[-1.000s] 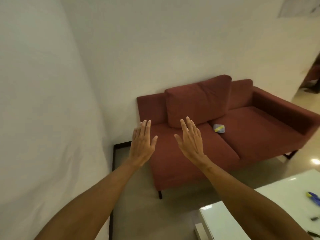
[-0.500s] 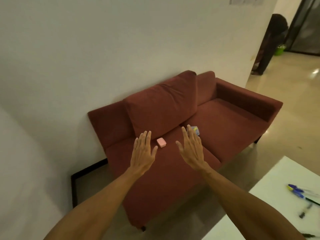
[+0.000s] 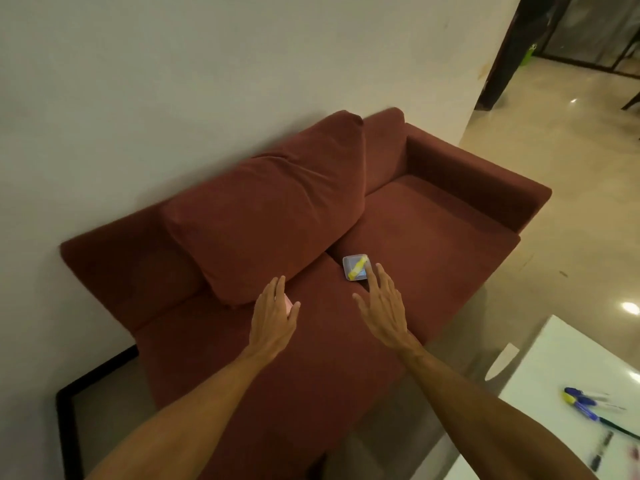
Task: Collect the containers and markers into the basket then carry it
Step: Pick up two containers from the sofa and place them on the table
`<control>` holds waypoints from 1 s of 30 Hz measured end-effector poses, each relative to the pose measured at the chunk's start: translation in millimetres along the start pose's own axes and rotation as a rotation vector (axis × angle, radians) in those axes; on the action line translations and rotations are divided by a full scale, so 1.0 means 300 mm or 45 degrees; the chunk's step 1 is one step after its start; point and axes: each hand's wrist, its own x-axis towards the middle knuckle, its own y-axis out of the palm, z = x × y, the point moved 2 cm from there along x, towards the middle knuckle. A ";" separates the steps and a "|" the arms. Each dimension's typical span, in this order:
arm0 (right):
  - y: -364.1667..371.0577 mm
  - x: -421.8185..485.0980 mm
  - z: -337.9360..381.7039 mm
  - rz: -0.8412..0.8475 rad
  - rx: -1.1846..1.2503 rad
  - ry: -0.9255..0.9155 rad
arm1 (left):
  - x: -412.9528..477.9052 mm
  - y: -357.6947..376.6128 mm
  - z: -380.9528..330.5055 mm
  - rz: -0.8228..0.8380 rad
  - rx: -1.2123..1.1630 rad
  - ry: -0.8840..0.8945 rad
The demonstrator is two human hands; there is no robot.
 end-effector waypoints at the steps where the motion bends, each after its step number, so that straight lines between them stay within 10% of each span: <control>1: 0.026 0.058 -0.023 0.037 0.022 0.025 | 0.048 0.040 0.021 0.035 -0.033 -0.056; 19: 0.810 0.867 -0.548 0.460 -0.037 0.276 | 0.574 0.811 0.420 0.223 -0.110 -0.865; 30: 1.133 1.054 -0.662 0.341 -0.318 0.293 | 0.638 1.023 0.535 0.144 0.057 -0.864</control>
